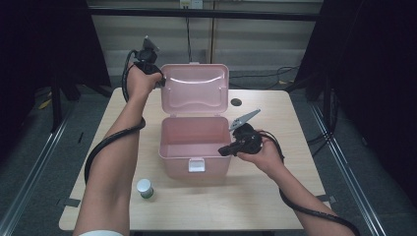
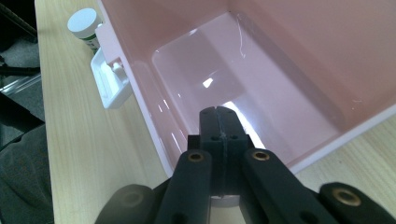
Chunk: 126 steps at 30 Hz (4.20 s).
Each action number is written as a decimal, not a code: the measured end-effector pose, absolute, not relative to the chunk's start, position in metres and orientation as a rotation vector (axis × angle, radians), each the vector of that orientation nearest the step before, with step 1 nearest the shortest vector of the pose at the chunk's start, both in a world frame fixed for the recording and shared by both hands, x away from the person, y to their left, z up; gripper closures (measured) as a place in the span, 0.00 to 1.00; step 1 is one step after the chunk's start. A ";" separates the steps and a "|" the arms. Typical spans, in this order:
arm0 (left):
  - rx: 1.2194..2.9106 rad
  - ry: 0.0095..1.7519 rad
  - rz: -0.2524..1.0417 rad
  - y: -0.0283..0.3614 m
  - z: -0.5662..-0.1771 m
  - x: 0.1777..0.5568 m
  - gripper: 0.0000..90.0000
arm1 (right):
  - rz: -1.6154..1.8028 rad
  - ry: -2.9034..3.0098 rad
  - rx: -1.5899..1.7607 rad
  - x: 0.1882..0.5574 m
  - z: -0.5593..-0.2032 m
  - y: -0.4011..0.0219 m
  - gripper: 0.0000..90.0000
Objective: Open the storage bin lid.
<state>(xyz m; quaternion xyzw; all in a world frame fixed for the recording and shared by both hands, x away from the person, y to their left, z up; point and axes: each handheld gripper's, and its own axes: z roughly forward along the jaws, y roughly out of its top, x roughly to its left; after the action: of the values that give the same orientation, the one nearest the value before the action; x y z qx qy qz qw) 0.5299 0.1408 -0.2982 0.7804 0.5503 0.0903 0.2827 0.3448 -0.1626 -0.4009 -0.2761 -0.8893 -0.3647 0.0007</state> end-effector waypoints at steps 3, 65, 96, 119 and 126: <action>2.095 1.475 0.243 0.141 -0.301 0.532 0.94 | -1.142 -2.795 -0.865 0.345 -0.401 -0.162 1.00; 2.146 1.567 0.212 0.142 -0.364 0.560 0.91 | -1.168 -2.765 -0.845 0.347 -0.402 -0.167 1.00; 2.140 1.548 0.191 0.141 -0.383 0.551 0.76 | -1.155 -2.757 -0.851 0.336 -0.403 -0.162 1.00; 2.121 1.501 0.231 0.159 -0.360 0.512 0.38 | -1.182 -2.802 -0.883 0.335 -0.399 -0.165 0.96; 2.119 1.500 0.248 0.172 -0.355 0.499 0.36 | -1.231 -2.790 -0.939 0.336 -0.391 -0.175 0.92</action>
<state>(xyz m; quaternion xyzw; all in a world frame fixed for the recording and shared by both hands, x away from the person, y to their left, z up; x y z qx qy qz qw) 0.4986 0.1722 -0.3551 0.7837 0.5549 0.0917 0.2637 0.3361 -0.1753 -0.3909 -0.2941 -0.8741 -0.3858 -0.0246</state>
